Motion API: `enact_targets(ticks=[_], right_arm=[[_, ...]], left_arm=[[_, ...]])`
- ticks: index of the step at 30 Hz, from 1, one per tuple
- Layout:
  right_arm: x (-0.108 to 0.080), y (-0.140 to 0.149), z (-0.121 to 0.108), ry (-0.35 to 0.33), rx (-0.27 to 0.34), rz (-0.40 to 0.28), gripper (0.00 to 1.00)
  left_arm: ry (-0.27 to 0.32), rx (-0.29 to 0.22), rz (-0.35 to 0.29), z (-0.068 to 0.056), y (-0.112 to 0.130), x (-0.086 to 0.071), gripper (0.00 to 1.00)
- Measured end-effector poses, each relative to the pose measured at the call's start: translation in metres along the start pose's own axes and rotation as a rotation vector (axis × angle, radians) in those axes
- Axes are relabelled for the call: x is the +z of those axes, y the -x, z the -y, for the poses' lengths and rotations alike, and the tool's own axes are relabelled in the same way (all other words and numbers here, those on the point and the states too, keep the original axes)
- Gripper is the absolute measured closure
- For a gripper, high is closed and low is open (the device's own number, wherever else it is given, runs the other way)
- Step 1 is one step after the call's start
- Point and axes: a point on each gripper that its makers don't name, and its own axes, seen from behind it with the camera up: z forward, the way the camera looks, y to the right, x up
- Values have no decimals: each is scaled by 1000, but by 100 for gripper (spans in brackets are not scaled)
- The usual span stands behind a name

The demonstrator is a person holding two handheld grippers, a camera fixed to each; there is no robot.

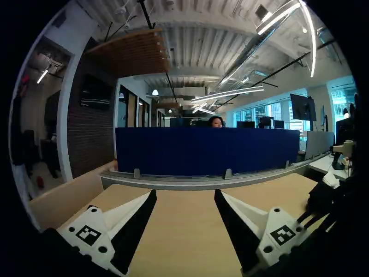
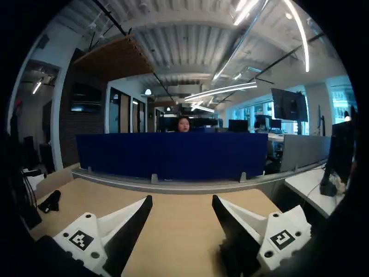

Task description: Fold towel

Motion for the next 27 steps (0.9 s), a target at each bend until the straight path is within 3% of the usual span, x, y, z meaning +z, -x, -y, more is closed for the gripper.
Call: enact_targets(ticks=[9, 27], right_arm=[[-1, 1, 6, 20, -1, 5, 0], [0, 18, 29, 14, -15, -17, 0]], left_arm=[[-20, 32, -19, 12, 33, -4, 7], [-11, 35, -58, 7, 103, -4, 7]])
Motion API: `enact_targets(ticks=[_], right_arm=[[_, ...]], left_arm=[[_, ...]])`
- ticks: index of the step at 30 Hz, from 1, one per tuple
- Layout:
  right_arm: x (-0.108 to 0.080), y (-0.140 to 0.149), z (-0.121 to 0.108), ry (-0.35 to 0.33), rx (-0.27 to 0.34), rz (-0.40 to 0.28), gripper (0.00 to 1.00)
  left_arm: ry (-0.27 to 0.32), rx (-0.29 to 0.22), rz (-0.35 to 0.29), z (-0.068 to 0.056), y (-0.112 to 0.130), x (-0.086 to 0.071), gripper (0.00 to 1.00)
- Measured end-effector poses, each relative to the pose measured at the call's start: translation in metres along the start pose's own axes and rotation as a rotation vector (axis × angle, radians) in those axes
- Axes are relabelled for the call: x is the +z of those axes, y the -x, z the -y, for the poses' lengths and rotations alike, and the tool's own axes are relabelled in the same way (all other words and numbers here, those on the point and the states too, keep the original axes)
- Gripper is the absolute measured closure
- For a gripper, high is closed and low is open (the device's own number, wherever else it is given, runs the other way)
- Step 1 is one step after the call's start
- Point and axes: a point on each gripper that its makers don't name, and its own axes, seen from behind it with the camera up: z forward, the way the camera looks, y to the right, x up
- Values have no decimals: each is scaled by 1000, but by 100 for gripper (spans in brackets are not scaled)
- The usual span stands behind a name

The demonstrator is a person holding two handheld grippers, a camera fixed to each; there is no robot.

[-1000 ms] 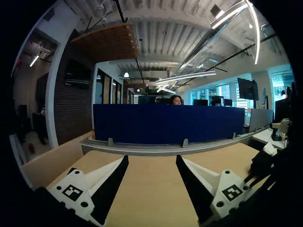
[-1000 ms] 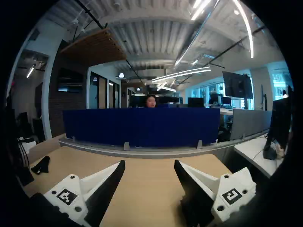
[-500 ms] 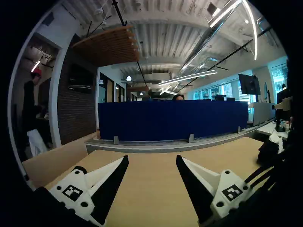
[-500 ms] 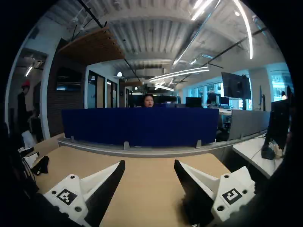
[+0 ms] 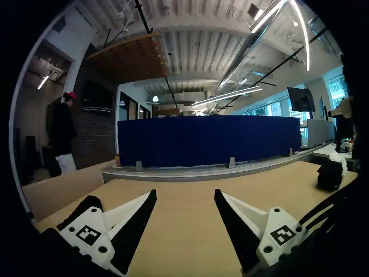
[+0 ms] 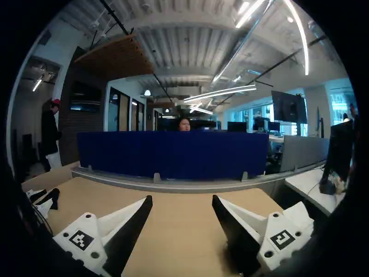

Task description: Fold towel

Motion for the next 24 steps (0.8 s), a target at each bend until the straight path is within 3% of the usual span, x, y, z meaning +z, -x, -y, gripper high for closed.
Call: enact_targets(ticks=[12, 24], right_arm=[[2, 10, 9, -14, -16, -3, 0], [8, 18, 22, -32, -18, -3, 0]], left_arm=[[-17, -26, -19, 10, 37, 5, 7], [-17, -30, -11, 8, 55, 5, 7]])
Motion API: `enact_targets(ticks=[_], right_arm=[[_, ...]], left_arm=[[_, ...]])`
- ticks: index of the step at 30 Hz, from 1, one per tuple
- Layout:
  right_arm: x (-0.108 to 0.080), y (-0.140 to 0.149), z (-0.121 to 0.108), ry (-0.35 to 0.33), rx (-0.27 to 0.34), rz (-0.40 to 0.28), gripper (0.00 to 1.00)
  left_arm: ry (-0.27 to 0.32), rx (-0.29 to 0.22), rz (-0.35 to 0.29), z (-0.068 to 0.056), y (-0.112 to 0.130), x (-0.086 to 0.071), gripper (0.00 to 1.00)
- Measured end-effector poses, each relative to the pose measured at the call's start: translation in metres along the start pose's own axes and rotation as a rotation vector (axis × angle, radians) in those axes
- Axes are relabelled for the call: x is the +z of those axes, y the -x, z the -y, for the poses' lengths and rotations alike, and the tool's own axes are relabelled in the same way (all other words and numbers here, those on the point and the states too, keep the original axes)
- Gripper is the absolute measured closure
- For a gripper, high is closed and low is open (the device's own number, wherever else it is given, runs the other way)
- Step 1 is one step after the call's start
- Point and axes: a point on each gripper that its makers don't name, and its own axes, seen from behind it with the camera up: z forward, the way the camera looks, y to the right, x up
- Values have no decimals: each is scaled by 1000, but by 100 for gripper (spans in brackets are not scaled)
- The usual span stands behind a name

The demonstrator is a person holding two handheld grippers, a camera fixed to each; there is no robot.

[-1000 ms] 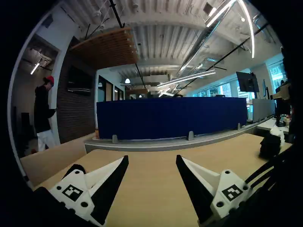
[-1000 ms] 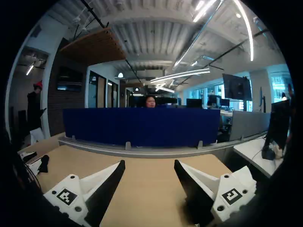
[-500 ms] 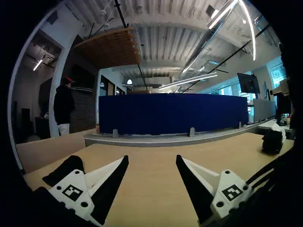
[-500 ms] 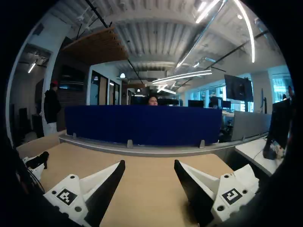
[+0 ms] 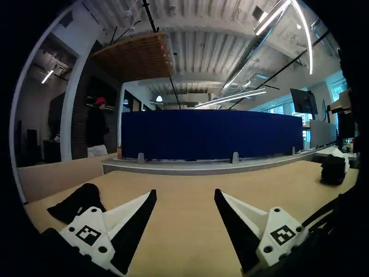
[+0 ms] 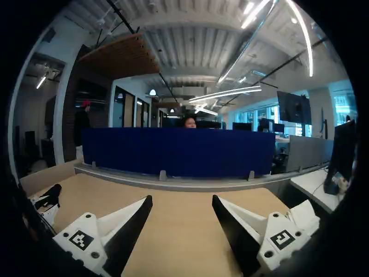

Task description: Fold towel

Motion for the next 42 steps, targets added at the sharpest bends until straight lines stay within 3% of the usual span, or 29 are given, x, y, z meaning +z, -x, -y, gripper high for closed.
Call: enact_targets(ticks=[15, 27, 36, 42], right_arm=[[0, -4, -9, 12, 5, -10, 0], [4, -5, -41, 47, -8, -41, 0], [7, 13, -67, 65, 8, -59, 0], [11, 41, -78, 61, 29, -61, 0]], left_arm=[[1, 5, 28, -2, 4, 2, 7], [1, 7, 29, -3, 3, 2, 7], [0, 7, 30, -3, 3, 2, 7], [0, 7, 30, -3, 3, 4, 7]])
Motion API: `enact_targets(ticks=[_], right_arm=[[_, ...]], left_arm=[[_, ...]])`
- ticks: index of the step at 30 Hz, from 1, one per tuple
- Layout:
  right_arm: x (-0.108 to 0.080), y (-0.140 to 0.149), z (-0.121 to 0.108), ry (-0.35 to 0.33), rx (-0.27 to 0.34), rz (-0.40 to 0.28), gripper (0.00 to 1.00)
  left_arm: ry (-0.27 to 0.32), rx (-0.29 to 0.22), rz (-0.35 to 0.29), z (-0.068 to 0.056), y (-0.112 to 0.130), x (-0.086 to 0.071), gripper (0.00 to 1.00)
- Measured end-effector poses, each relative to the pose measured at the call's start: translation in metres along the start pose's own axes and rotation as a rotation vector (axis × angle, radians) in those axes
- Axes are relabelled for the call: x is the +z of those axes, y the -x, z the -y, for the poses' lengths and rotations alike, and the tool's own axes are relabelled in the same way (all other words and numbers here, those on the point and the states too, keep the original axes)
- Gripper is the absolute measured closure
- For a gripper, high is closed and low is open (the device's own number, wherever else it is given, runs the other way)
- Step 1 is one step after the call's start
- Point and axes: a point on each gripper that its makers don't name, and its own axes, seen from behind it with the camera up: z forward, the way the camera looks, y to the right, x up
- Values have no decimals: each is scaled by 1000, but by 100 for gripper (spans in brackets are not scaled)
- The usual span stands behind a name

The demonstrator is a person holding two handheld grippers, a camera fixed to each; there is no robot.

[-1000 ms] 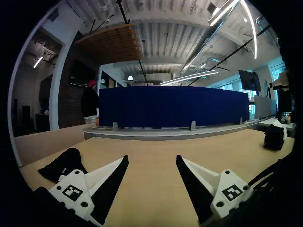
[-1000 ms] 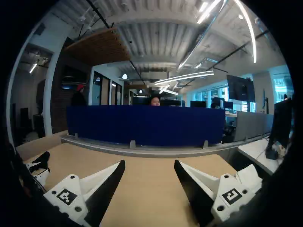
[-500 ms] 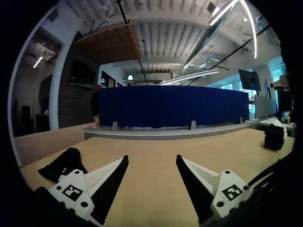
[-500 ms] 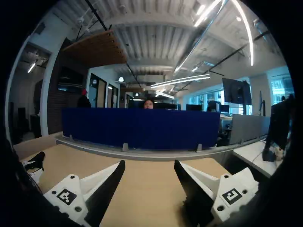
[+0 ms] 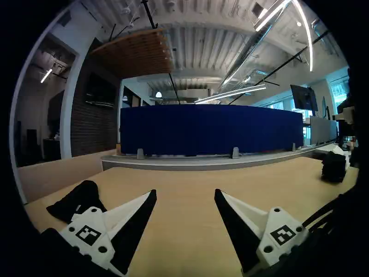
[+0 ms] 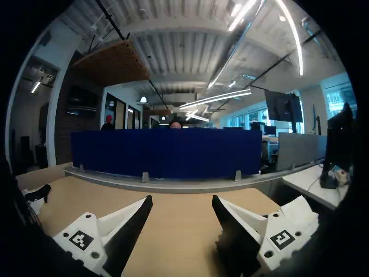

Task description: Fold towel

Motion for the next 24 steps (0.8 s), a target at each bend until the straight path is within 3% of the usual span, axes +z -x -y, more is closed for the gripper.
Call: enact_targets(ticks=[12, 18, 24], right_arm=[[-2, 54, -14, 7, 30, 5, 0], [0, 78, -10, -1, 59, 1, 0], [1, 100, -7, -15, 47, 18, 0]], left_arm=[[0, 0, 0, 1, 0, 0, 7], [0, 0, 0, 1, 0, 0, 7], [0, 0, 0, 1, 0, 0, 7]])
